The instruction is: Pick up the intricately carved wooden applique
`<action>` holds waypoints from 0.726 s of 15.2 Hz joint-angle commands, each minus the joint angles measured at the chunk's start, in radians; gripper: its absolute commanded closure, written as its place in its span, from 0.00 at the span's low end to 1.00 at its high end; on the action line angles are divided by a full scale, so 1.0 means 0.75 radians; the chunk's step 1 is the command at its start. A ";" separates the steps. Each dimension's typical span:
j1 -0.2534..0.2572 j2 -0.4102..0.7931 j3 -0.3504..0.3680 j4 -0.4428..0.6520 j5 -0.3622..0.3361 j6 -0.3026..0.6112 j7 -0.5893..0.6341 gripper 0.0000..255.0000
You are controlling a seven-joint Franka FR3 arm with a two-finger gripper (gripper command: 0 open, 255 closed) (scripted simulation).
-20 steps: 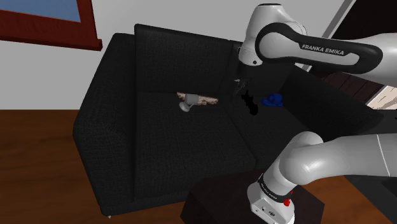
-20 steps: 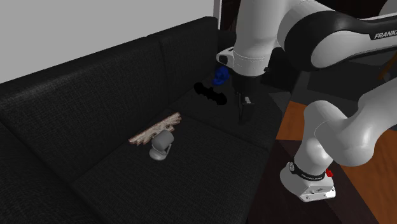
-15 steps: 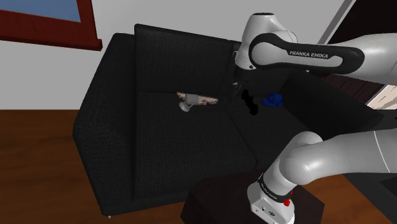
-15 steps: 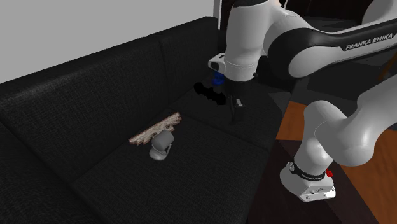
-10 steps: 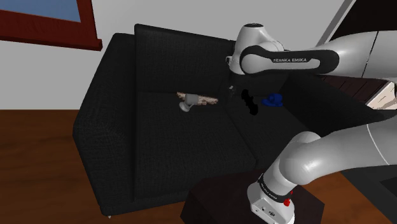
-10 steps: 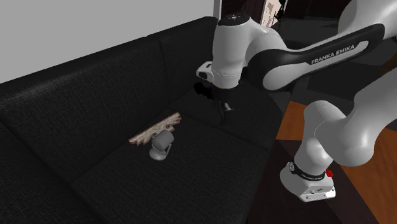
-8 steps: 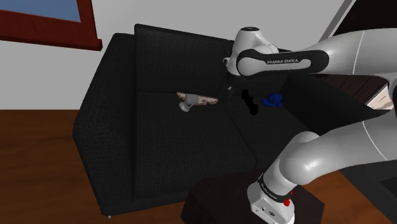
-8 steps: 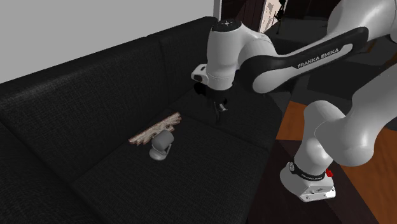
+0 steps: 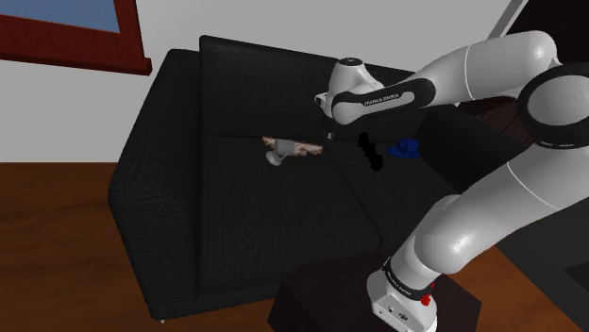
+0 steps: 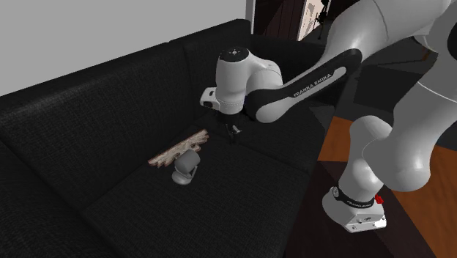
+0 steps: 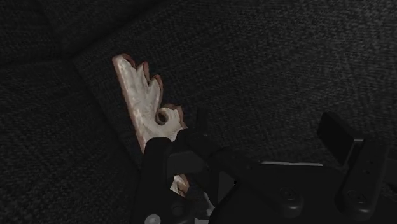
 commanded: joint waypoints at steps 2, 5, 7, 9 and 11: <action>0.002 0.149 -0.033 0.061 -0.019 0.130 -0.131 0.00; 0.002 0.304 -0.051 0.145 -0.018 0.239 -0.258 0.00; -0.003 0.408 -0.054 0.209 -0.010 0.304 -0.344 0.00; -0.012 0.510 -0.050 0.279 0.002 0.362 -0.430 0.00; -0.025 0.611 -0.038 0.355 0.014 0.412 -0.514 0.00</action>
